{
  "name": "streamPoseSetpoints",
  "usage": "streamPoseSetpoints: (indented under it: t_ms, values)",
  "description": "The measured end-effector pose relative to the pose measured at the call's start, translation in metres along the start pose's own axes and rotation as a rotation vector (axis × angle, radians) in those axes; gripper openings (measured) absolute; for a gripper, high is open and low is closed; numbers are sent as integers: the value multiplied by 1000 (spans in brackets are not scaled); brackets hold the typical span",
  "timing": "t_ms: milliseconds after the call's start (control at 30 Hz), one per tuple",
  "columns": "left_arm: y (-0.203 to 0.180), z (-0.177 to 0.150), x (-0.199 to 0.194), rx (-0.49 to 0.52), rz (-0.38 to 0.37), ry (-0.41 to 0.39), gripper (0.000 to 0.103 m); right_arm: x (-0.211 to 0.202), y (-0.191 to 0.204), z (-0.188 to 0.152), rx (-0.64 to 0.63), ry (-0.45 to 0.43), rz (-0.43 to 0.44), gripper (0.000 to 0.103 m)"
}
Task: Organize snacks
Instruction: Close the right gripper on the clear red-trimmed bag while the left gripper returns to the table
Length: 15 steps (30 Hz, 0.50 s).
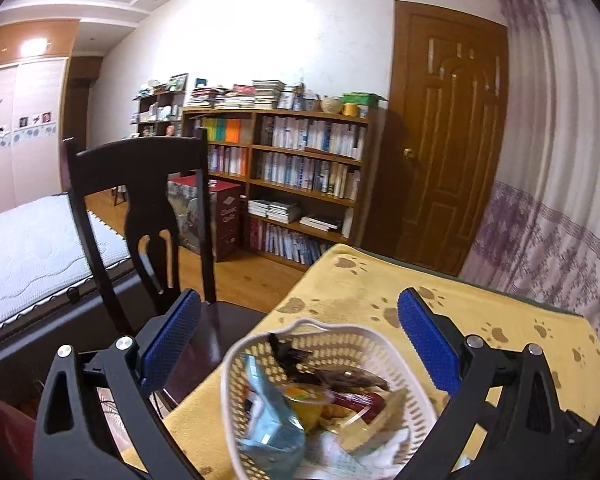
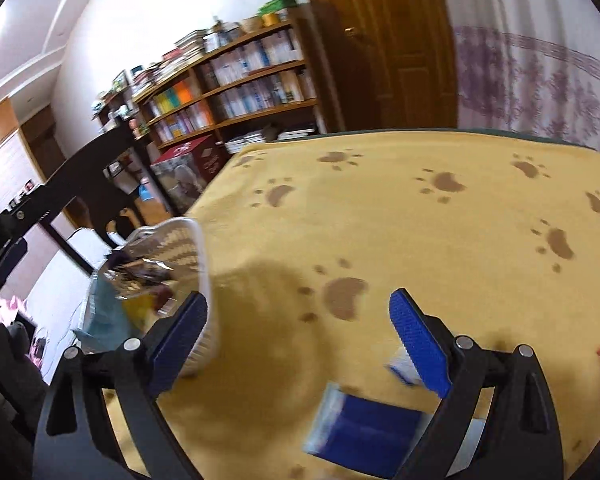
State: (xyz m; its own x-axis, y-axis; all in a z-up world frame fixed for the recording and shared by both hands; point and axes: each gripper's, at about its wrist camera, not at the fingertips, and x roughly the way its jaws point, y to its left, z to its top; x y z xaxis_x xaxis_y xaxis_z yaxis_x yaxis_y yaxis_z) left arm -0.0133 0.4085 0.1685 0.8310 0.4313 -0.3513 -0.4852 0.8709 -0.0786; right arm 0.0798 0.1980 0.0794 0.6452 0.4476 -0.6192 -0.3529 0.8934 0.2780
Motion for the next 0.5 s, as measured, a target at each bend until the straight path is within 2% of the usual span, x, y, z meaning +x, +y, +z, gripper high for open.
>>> streamPoseSetpoints:
  t_ms: [233,500]
  values:
    - [-29,-7,-5,84,-28,0,100,-30,-55,-16,-21,-47,-167,92]
    - [-55,-18,-8,166,-41,1,100,-69,-139,-30,71,-67,-303,92]
